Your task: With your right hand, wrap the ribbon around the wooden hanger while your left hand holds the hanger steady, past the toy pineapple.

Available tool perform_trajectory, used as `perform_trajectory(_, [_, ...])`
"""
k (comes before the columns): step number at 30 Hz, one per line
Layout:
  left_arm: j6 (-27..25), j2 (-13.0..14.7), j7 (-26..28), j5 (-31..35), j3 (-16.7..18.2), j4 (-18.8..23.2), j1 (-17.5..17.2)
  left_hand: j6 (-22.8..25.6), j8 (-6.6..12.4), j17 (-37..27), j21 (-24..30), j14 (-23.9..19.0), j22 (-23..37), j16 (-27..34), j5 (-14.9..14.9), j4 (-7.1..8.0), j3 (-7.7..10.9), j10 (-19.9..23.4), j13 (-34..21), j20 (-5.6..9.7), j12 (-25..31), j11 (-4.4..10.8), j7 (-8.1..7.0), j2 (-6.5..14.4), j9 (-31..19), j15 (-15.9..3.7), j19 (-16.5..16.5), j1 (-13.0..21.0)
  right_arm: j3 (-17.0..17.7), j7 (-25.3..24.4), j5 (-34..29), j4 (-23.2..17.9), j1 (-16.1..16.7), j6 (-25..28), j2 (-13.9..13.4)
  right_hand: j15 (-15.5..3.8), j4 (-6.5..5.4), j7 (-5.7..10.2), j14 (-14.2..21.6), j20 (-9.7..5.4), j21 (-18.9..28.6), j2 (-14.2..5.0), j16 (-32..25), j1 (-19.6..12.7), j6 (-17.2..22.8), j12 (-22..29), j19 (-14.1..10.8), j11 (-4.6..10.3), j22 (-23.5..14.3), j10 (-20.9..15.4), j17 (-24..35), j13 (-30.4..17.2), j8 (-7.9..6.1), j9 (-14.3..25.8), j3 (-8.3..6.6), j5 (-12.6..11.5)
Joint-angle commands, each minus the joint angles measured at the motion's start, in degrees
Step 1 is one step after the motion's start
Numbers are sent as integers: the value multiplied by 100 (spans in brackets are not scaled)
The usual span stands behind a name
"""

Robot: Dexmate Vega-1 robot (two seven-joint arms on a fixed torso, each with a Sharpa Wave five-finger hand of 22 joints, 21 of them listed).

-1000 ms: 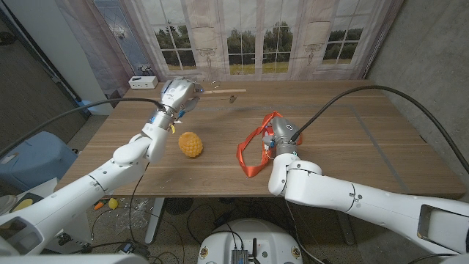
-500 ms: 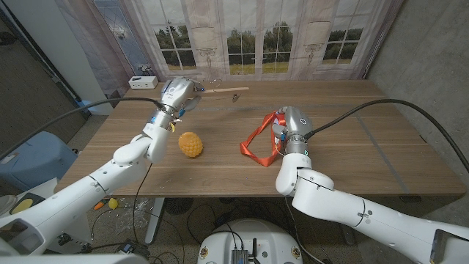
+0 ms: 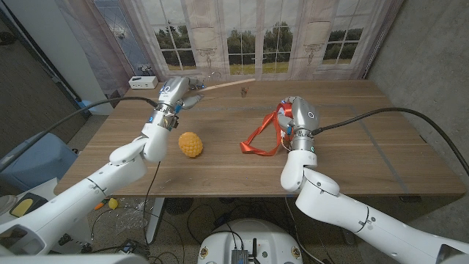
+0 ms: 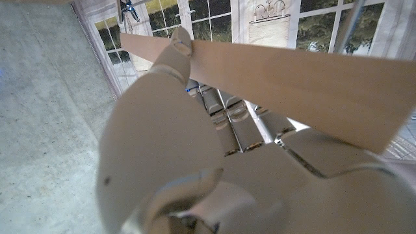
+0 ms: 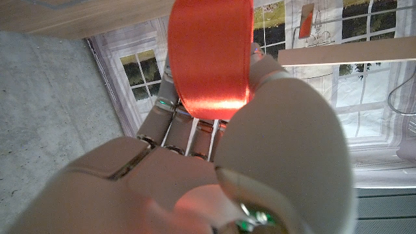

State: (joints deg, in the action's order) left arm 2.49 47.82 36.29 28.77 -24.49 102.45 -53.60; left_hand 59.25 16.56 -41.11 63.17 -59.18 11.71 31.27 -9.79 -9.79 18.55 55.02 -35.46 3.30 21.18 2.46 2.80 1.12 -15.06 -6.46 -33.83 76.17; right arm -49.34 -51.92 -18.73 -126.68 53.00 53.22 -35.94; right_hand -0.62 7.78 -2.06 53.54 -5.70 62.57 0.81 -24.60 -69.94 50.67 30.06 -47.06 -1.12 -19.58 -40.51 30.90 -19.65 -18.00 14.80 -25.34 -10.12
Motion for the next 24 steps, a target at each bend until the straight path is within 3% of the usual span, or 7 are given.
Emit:
perform_trajectory(1, [622,-36,-493,-1103,487,167,-294,142,-5,-17,72,-327,-10,-24,-20,64,109,65,-14,149,-24,-3,130,623,-33,-662,27,565,581,111,-675,193,384,-812,191,-1226,1,-48,719,-653,55,-1090,15,-1089,74,-28,-23,-247,11,-338,6,-6,15,2,-36,-21])
perform_trajectory(11, [943,-26,-1031,-1749,778,290,-531,122,-21,-35,117,-332,-34,-42,-23,60,123,52,-42,143,-45,-31,136,622,-50,-662,41,570,895,456,-1230,126,349,-933,222,-1228,3,-37,762,-652,115,-1082,30,-1092,134,-58,-35,-234,58,-412,-27,28,23,-21,-47,-13])
perform_trajectory(24, [1089,45,-1714,-2417,1073,451,-758,131,-35,-63,183,-330,-63,-73,-28,53,145,71,-70,126,-72,-29,132,612,-71,-660,70,579,1082,1243,-1702,183,-80,-1047,225,-1228,25,-87,866,-655,224,-1065,-6,-1110,213,-102,-95,-268,113,-511,-10,74,38,-56,-57,4])
